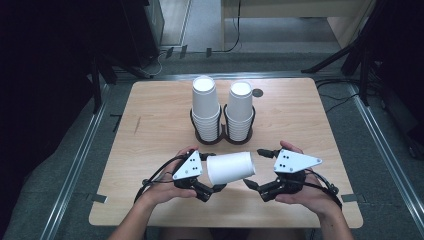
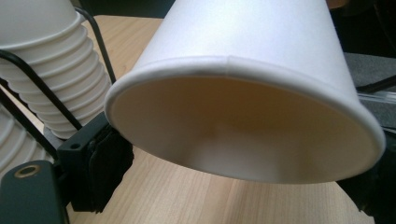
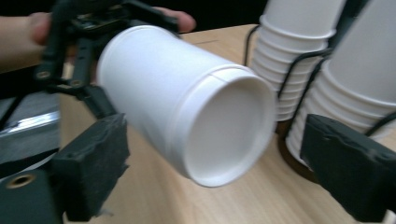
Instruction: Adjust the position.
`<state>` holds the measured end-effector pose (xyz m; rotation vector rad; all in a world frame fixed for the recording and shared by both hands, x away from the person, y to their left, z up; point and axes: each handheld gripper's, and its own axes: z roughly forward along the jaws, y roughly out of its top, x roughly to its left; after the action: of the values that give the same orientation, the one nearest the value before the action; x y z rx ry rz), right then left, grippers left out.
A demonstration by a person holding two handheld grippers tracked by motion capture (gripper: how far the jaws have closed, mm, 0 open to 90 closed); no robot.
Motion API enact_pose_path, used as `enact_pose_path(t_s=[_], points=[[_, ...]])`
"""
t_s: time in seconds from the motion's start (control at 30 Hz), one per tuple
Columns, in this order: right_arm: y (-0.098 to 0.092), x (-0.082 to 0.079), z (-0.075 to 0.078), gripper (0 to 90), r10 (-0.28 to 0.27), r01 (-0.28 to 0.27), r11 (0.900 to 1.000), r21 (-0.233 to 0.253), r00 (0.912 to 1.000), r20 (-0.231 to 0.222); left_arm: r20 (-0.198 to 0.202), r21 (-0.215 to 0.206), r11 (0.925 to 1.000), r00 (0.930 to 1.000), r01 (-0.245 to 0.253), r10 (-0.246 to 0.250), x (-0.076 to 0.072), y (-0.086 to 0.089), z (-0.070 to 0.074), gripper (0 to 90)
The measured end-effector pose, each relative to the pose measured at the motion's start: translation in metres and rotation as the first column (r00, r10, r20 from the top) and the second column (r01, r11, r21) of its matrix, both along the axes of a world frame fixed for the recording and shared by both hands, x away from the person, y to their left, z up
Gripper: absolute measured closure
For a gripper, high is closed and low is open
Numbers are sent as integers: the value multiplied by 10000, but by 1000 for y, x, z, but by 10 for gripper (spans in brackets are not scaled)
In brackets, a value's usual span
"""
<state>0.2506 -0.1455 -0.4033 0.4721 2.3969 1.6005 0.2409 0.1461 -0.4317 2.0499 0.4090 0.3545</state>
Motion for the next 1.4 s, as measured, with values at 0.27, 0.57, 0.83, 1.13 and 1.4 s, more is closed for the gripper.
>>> enact_pose_path(t_s=[0.27, 0.57, 0.83, 1.13, 1.4], points=[[2, -2, -4, 55, 352, -348, 9984, -451, 9993, 97, -85, 162, 9990, 9991, 421, -420, -2, -5, 0, 82], [5, -5, -8, 55, 881, -876, 9938, -681, 9961, 39, -297, 285, 9943, 9944, 1024, -1016, -5, -10, -2, 81], [8, -8, -13, 108, 1524, -1528, 9828, -1040, 9883, -114, -390, 484, 9873, 9880, 1511, -1493, -9, -12, -5, 81], [10, -10, -17, 200, 2064, -2082, 9700, -1259, 9781, -266, -412, 511, 9830, 9839, 1761, -1741, -9, -10, -6, 76], [15, -15, -15, 249, 2174, -2147, 9676, -1325, 9761, 60, -562, 399, 9872, 9868, 1545, -1522, -6, -7, -5, 28]])
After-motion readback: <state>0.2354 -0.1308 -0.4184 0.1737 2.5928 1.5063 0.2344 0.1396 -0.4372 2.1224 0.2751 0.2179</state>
